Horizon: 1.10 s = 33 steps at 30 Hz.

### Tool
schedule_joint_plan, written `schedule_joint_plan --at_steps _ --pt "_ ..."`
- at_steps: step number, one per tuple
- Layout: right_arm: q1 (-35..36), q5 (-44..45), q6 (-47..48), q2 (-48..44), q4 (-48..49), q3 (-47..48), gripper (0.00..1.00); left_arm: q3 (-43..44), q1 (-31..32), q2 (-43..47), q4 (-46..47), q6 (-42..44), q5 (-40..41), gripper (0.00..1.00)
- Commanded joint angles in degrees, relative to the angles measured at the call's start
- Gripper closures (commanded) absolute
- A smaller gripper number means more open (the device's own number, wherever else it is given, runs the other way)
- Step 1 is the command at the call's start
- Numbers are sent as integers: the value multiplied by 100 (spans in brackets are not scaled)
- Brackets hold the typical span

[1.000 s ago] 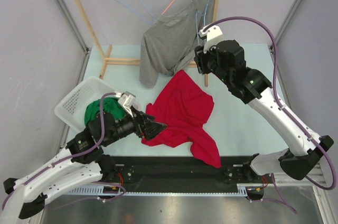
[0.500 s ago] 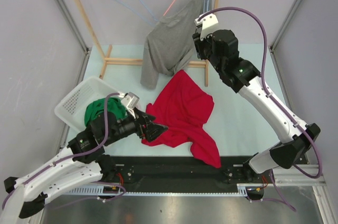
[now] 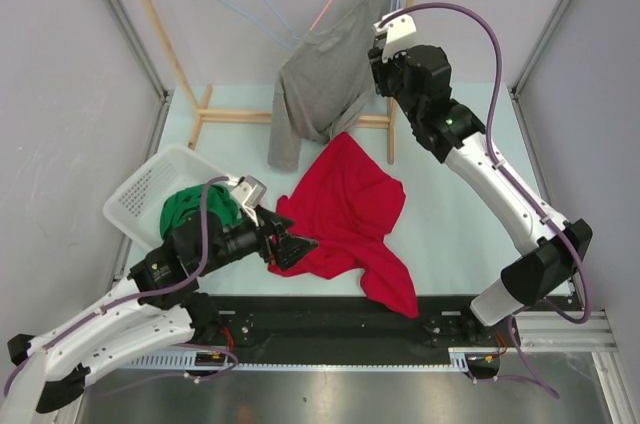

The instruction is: Remove the t-shirt from the hanger

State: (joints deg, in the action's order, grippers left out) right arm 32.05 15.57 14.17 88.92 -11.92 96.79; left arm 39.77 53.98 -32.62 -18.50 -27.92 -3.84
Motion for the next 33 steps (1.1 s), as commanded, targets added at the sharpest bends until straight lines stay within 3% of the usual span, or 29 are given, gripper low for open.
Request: schedule_joint_plan --at_steps 1,19,20,22,23,26,28,33 --pt "-112 -169 94 142 603 349 100 215 -10 -25 -110 234 -12 2" --pt "-472 -573 -318 319 516 103 99 374 -10 -271 -162 217 -126 0" --pt "-472 -556 -493 301 359 112 83 400 -10 -306 -267 226 -117 0" --pt "-463 -520 -748 222 121 164 61 531 -10 -437 -382 252 -12 0" --pt "-454 -503 -993 187 -124 182 39 575 -10 -490 -461 261 14 0" --pt "-384 -179 -1390 -50 -624 129 14 795 -10 -701 -742 357 146 0" --pt "-340 41 -1829 -305 -907 103 1 909 -10 -781 -874 436 234 0" --pt "-296 982 -2734 -929 -2470 156 0 1006 -10 -1018 -954 332 366 0"
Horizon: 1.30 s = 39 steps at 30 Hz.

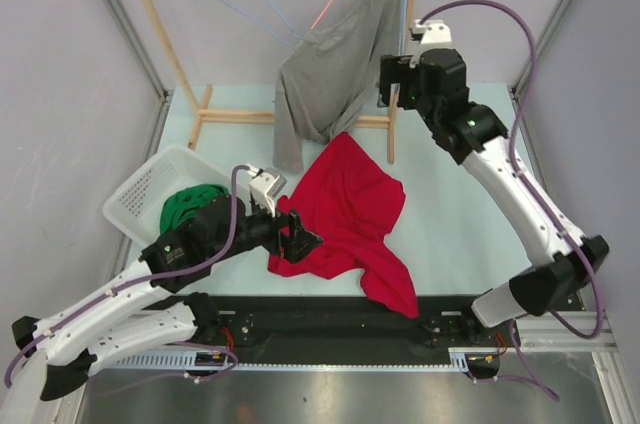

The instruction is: Remove the t-shirt from the hanger

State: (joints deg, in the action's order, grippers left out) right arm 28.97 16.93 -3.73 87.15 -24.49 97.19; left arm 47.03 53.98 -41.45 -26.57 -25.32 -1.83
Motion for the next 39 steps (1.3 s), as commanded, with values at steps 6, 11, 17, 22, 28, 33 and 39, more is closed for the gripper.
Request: schedule_joint_plan --at_steps 6,11,17,22,28,33,39 --pt "-199 1068 -2246 -1999 -2683 -638 0 421 -10 -941 -323 -368 578 0" --pt "-216 155 -2553 -3097 -3078 -1595 0 457 8 -1733 -96 -474 630 1" --pt "-208 -716 -2651 -3828 -3325 -2291 0 1604 472 -3876 -718 -255 1552 1" --pt "-199 -980 -2651 -4496 -3361 -2765 0 2547 851 -5485 -1069 167 2055 0" --pt "-208 -1236 -2773 -5163 -3457 -3188 0 3427 860 -6823 -1009 607 2160 0" --pt "-208 -1201 -2896 -5603 -3527 -3364 0 3603 677 -7341 -947 810 2055 0" --pt "-208 -1245 -2994 -5955 -3519 -3540 0 3191 202 -7439 -465 660 1090 8"
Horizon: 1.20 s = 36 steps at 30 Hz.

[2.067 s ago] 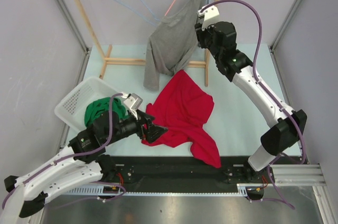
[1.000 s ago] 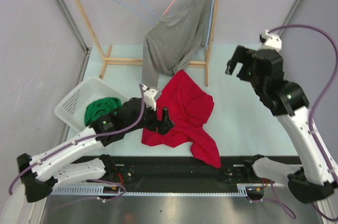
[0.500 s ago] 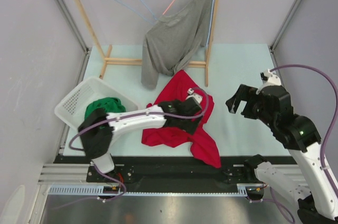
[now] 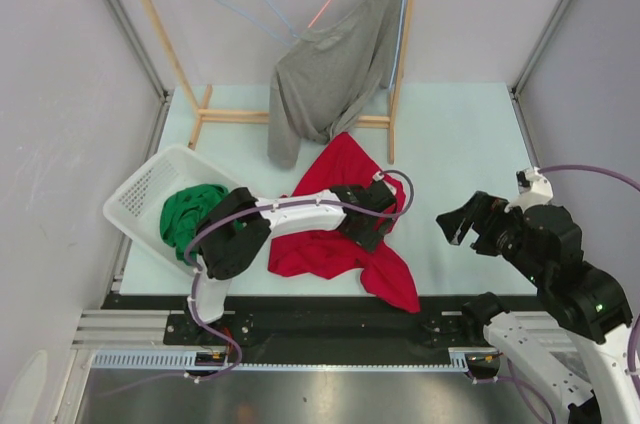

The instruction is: Remove the t-shirt from the hanger

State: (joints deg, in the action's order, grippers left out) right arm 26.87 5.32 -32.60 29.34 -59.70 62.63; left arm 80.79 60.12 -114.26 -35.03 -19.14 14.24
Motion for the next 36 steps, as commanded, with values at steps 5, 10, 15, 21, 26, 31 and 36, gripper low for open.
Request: schedule_joint_plan --at_steps 5,10,15,21,26,31,36 --pt "11 21 -150 -341 -33 -93 1 -398 -659 -220 611 59 -1001 40" --pt "2 92 -159 -473 -41 -49 0 -363 -809 -124 471 112 -1081 74" --pt "2 293 -124 -535 -147 -32 0 -284 -756 753 383 77 -1073 88" --pt "11 566 -124 -649 -156 12 1 -108 -712 2045 277 24 -1380 93" --pt "11 645 -141 -632 -112 91 0 -309 -756 2943 487 -257 -1950 100" --pt "11 637 -159 -579 -42 65 0 -853 -1133 4118 1050 -940 -2557 100" --pt "20 549 -185 -421 29 39 0 -1390 -2345 5227 1681 -1715 -3128 100"
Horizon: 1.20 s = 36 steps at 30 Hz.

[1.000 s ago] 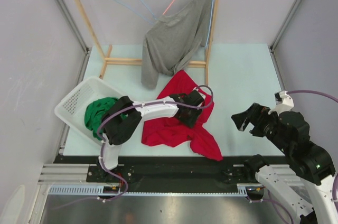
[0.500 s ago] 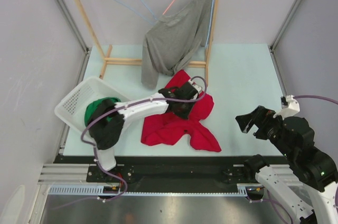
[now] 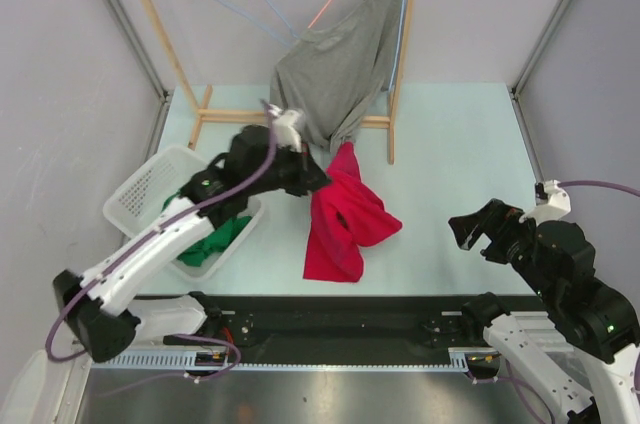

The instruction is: Remove the t-shirt from the hanger

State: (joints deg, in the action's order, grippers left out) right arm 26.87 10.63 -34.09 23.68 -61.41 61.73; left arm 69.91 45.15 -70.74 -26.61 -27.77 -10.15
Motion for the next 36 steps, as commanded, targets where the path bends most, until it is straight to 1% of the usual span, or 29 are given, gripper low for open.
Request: schedule_joint_plan --at_steps 1,2,3,4,5,6,7,8,9,11,12,17,19,23,26,30,32,35,36 --pt "11 9 -45 163 217 120 0 -329 -1311 1200 885 -1070 -742 100" --pt "20 -26 -46 189 252 111 0 -329 -1524 1386 903 -1160 -734 100" --pt "11 -44 -54 224 261 93 1 -268 -1744 1535 868 -1291 -586 100" --pt "11 -79 -63 251 313 84 0 -215 -2138 1676 825 -1345 -436 100" --pt "11 -96 -72 268 331 84 0 -145 -2307 1982 720 -1389 -217 100" --pt "11 -114 -81 312 357 76 1 4 -2448 2124 571 -1546 568 100" --pt "20 -149 -81 330 401 58 0 49 -2623 2291 378 -1599 959 100" --pt "11 -167 -81 356 419 58 0 58 -2668 2562 367 -1652 1450 100" --pt "20 -184 -89 400 428 49 0 67 -2712 2696 367 -1731 2125 100" --pt "11 -237 -90 444 489 32 0 136 -2774 2881 446 -1688 2700 100" --pt "11 -246 -89 453 498 23 1 337 -2792 2873 438 -1505 3129 100" --pt "11 -272 -46 532 524 23 0 1155 -2818 2583 463 -679 3993 100" --pt "11 -272 -28 541 533 40 0 1411 -2818 2504 551 -336 4231 100" --pt "11 -272 7 558 560 40 0 1491 -2818 2477 754 -18 4434 100" --pt "11 -290 16 576 595 32 0 1324 -2818 2442 833 131 4539 100" --pt "11 -334 51 646 621 -3 0 597 -2862 2390 1044 263 4680 100" --pt "11 -343 60 646 630 -21 1 253 -3020 2320 1018 98 4610 100" --pt "11 -334 113 673 639 -30 0 -108 -3388 2206 1105 -105 4154 100" --pt "11 -334 121 664 630 -30 0 -257 -3677 2179 1079 -297 3779 100"
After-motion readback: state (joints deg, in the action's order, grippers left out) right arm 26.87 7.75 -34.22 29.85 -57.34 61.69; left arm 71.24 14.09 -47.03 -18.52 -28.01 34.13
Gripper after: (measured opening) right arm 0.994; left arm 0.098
